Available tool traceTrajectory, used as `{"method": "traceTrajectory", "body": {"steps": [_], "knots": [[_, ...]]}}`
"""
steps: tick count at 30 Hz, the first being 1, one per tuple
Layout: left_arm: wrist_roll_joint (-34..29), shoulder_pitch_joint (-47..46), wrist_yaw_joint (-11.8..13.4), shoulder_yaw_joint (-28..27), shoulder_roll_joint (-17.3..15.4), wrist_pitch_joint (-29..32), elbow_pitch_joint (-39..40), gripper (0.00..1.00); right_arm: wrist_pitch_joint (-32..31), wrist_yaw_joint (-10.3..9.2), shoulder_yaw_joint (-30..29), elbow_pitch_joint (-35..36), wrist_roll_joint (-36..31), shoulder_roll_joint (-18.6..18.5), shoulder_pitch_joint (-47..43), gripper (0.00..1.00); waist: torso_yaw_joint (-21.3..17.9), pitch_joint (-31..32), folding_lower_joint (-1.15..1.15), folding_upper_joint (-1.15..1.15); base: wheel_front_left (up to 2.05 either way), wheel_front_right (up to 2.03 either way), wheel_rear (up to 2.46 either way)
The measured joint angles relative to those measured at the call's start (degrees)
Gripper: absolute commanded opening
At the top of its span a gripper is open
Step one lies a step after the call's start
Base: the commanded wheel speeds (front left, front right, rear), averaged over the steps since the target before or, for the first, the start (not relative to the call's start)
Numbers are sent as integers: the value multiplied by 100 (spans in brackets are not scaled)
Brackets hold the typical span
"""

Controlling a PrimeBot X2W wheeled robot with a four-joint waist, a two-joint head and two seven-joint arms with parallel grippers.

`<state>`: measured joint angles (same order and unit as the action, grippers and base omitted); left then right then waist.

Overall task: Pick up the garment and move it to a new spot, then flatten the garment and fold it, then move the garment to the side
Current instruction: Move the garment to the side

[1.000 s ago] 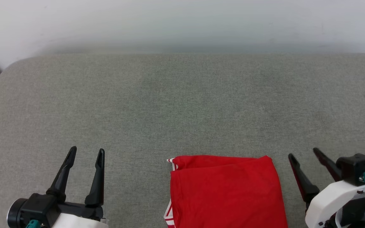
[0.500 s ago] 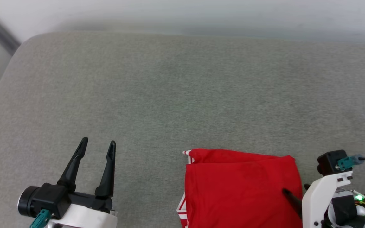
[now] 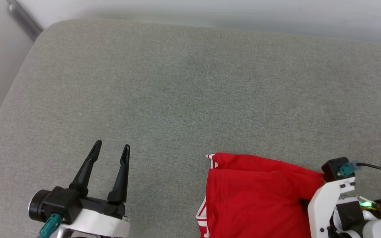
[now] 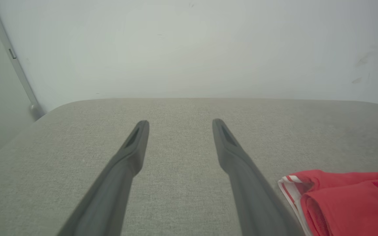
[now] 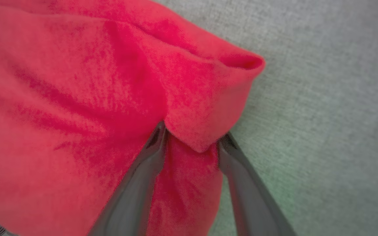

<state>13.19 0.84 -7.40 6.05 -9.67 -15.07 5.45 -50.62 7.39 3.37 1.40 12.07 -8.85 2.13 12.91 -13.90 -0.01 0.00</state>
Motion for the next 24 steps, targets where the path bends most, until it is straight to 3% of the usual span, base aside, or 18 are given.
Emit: {"method": "traceTrajectory", "body": {"steps": [8, 14, 24], "knots": [[-36, 111, 0, -119, 30, 0, -9, 100, 544, 15, 760, -264, -274, -495, 390, 0, -255, 241, 1, 0, 0, 0, 0], [-80, 90, 0, 81, 52, 0, 30, 100, 715, 13, 1510, 46, -764, -1685, 1039, 0, -757, 386, 1, 0, 0, 0, 0], [-240, -259, 0, 652, 59, 0, 140, 100, 680, 14, 2120, 292, -654, -3259, 2019, 0, -1787, 230, 1, 0, 0, 0, 0]]}}
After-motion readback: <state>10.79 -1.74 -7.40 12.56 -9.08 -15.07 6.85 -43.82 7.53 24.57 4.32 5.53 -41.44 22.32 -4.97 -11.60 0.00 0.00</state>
